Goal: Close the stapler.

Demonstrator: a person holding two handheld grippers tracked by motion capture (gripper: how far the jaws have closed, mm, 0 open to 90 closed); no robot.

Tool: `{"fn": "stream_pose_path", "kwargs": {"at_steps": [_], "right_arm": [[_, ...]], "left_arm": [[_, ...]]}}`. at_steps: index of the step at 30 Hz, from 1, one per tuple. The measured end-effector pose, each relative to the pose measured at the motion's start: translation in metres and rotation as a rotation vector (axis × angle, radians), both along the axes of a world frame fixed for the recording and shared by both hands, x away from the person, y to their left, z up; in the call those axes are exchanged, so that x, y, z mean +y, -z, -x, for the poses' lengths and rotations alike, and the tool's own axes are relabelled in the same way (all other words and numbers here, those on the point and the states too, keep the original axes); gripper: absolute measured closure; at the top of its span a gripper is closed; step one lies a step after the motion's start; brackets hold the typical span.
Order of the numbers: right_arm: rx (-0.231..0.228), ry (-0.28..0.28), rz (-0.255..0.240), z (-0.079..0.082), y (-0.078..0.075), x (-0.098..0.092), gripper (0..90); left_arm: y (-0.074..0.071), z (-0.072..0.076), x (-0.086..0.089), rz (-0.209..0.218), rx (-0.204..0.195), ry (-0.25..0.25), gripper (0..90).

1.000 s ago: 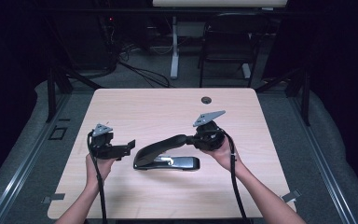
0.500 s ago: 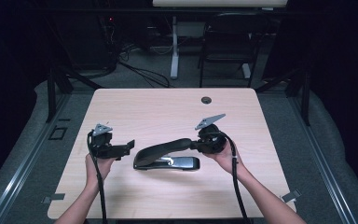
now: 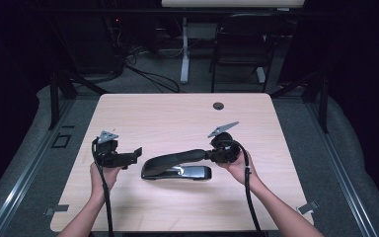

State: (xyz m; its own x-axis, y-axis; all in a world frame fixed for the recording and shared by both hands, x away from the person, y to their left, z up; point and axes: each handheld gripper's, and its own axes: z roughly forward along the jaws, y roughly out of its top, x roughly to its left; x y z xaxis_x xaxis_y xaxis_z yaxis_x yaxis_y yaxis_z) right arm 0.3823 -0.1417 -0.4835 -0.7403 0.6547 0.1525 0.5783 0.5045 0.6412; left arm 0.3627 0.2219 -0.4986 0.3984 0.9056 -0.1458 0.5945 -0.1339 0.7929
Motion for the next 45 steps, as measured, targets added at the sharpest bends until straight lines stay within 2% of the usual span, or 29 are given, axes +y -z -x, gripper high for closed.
{"fn": "stream_pose_path", "kwargs": {"at_steps": [3, 9, 13, 15, 17, 18, 19, 20, 22, 25, 28, 29, 35, 41, 45], "right_arm": [[0.023, 0.003, 0.023, -0.001, 0.004, 0.001, 90.0], [0.055, 0.005, 0.037, -0.005, 0.013, 0.0, 90.0], [0.077, 0.028, 0.065, -0.008, 0.018, -0.004, 90.0], [0.072, 0.049, 0.073, -0.01, 0.019, -0.008, 89.7], [0.065, 0.063, 0.06, -0.012, 0.016, -0.012, 88.9], [0.036, 0.067, 0.069, -0.012, 0.013, -0.013, 89.0], [0.027, 0.068, 0.073, -0.011, 0.01, -0.014, 89.0], [0.003, 0.078, 0.063, -0.009, 0.006, -0.014, 89.1], [-0.032, 0.072, 0.055, -0.007, -0.002, -0.014, 89.2], [-0.072, 0.047, 0.013, 0.0, -0.016, -0.013, 89.2], [-0.087, -0.004, 0.001, 0.008, -0.024, -0.007, 89.2], [-0.08, -0.016, 0.009, 0.01, -0.024, -0.006, 89.4], [-0.055, -0.072, 0.077, 0.013, -0.015, 0.006, 90.0], [-0.059, -0.081, 0.106, 0.014, -0.013, 0.008, 90.0], [-0.04, -0.079, 0.118, 0.012, -0.004, 0.008, 90.0]], "left_arm": [[0.0, 0.0, 0.0, 0.006, 0.0, 0.002, 0.6], [-0.001, 0.0, 0.001, 0.012, -0.003, 0.004, 0.2], [-0.001, 0.0, 0.002, 0.013, -0.001, 0.004, 0.2], [-0.001, 0.001, 0.002, 0.017, -0.003, 0.003, 0.2], [-0.001, 0.0, 0.002, 0.021, -0.007, 0.0, 0.2], [-0.001, 0.0, 0.002, 0.022, -0.007, 0.002, 0.2], [0.0, 0.0, 0.002, 0.022, -0.007, 0.002, 0.2], [-0.001, 0.0, 0.002, 0.022, -0.007, 0.001, 0.2], [-0.001, 0.0, 0.002, 0.022, -0.008, 0.001, 0.2], [-0.001, 0.0, 0.002, 0.018, 0.0, 0.004, 0.2], [-0.001, 0.0, 0.001, 0.018, -0.001, 0.002, 0.2], [0.0, 0.0, 0.001, 0.018, -0.003, 0.002, 0.2], [0.0, -0.001, 0.001, 0.018, -0.001, 0.004, 0.2], [0.0, -0.001, 0.0, 0.018, -0.002, 0.009, 0.2], [-0.001, 0.0, -0.001, 0.014, -0.006, 0.012, 0.2]]}}
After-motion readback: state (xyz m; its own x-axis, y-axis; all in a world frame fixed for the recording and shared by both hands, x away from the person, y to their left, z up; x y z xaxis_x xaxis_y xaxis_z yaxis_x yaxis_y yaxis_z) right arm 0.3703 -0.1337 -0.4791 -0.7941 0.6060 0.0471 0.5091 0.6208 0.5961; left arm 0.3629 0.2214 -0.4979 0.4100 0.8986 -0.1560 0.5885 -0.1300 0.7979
